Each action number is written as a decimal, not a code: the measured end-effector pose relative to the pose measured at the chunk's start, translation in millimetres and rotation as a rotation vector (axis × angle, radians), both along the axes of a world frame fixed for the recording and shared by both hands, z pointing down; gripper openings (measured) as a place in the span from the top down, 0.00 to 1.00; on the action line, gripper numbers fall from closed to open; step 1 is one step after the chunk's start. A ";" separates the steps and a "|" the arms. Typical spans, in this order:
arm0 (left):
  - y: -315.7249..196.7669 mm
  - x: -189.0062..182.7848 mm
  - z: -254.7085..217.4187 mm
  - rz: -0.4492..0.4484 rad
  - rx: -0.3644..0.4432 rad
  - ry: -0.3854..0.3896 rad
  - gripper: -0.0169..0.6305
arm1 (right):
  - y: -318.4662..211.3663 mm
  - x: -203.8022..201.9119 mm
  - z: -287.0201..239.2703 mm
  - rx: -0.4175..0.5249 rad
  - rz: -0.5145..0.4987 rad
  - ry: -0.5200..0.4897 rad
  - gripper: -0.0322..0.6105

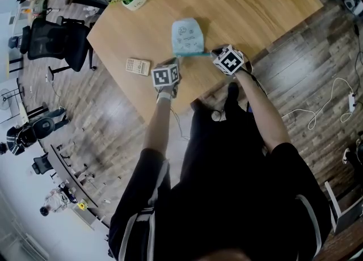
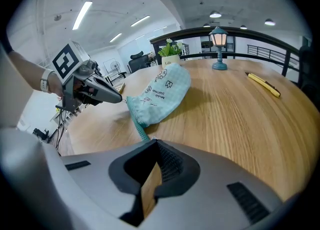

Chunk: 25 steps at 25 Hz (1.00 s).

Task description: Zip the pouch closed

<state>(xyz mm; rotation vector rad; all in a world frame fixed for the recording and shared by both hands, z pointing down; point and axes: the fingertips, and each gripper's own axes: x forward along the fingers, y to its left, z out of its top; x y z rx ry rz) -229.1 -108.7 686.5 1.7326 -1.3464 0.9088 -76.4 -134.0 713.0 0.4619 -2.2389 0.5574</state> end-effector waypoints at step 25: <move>20.3 -82.2 -34.5 -0.127 0.117 -0.015 0.98 | -2.5 1.6 -5.5 0.008 0.026 0.013 0.93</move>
